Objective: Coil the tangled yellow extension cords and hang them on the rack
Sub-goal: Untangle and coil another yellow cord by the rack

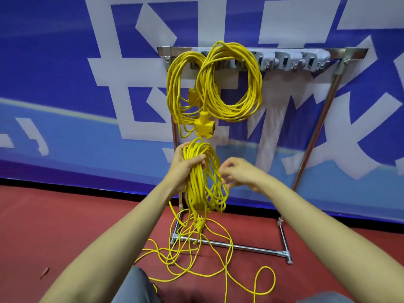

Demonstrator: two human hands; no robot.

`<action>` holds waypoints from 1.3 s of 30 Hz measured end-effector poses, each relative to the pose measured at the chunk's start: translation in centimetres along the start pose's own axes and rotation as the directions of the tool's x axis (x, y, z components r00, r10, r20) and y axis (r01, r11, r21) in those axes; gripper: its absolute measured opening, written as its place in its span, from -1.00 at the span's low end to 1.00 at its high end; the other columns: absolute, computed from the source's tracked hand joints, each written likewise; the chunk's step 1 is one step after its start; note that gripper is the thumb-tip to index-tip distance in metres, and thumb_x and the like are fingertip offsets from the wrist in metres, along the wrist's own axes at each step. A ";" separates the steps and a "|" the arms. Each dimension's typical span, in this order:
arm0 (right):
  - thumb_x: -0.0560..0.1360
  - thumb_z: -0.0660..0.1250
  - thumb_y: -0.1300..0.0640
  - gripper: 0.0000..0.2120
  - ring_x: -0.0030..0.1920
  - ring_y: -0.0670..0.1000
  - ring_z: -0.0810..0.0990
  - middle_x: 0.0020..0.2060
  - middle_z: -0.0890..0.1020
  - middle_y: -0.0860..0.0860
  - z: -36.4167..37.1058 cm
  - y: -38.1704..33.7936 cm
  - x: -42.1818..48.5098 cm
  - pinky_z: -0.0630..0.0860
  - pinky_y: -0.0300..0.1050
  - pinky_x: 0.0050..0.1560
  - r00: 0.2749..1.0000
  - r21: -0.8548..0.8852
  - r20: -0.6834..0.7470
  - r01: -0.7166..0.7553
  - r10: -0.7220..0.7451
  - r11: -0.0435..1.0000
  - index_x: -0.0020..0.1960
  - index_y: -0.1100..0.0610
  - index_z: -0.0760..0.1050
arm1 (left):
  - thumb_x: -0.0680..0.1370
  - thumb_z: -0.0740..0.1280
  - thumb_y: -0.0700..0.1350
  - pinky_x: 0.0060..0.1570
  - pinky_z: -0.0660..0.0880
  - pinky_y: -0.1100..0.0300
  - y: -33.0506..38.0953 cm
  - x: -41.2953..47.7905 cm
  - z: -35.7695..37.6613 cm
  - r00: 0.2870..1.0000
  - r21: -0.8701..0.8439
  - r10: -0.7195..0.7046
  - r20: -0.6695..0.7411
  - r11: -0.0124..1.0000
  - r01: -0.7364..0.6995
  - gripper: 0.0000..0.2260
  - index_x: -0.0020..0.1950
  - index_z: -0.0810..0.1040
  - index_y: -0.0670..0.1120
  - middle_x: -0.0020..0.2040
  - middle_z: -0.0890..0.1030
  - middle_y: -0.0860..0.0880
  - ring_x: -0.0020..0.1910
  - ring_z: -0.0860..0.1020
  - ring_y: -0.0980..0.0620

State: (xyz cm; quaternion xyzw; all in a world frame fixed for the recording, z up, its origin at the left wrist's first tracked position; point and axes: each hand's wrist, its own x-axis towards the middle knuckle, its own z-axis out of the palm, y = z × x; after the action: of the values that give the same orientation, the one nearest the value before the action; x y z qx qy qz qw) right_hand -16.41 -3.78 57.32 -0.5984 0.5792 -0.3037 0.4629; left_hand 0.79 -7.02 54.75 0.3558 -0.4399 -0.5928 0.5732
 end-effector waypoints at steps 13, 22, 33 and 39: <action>0.51 0.34 0.07 -0.81 -0.03 -0.05 0.53 -0.07 0.62 0.02 7.7 9.8 1.1 0.34 -0.26 -0.09 0.997 -0.279 -0.082 -0.024 0.001 0.960 0.05 0.14 0.59 | 0.55 0.33 -0.36 -0.22 0.56 0.19 2.7 1.5 2.4 0.949 0.205 0.239 0.206 0.938 -0.281 -0.37 0.43 0.15 0.14 -0.01 0.56 -0.14 -0.27 0.56 0.04; 0.44 0.43 0.24 -0.86 -0.08 -0.13 0.56 -0.11 0.62 -0.02 8.6 11.3 2.4 0.41 -0.41 0.01 0.984 0.083 0.002 0.179 -0.179 0.980 -0.07 0.05 0.55 | 0.53 0.38 -0.26 -0.17 0.57 0.18 5.0 2.3 3.5 0.901 0.207 0.317 0.295 0.900 -0.384 -0.51 0.39 0.36 0.08 0.40 0.33 -0.33 -0.25 0.54 0.04; 0.54 0.31 0.09 -0.90 -0.13 0.03 0.52 -0.14 0.58 0.09 4.0 20.0 5.0 0.37 -0.16 -0.21 0.977 -0.441 -0.041 -0.208 0.211 0.873 -0.05 0.12 0.53 | 0.60 0.21 -0.35 -0.36 0.52 0.21 9.5 2.3 3.2 0.924 -0.143 0.269 0.271 0.961 -0.238 -0.54 0.42 0.23 0.01 -0.28 0.52 -0.06 -0.37 0.50 0.08; 0.61 0.18 0.02 -0.74 -0.41 -0.06 0.55 -0.26 0.59 0.08 -4.8 17.7 4.5 0.30 -0.20 -0.31 0.873 0.213 -0.321 -0.311 0.367 0.926 -0.21 0.10 0.43 | 0.54 0.31 -0.35 -0.32 0.55 0.22 7.9 1.9 0.6 0.922 0.091 0.234 0.310 0.958 -0.274 -0.53 0.33 0.37 0.07 -0.25 0.55 -0.03 -0.38 0.52 0.07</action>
State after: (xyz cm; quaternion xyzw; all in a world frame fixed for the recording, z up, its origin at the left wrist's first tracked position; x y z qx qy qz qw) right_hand -27.40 -7.44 42.39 -0.3847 0.7240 -0.3644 0.4416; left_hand 2.95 -8.47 62.46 0.2404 -0.6015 -0.5293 0.5480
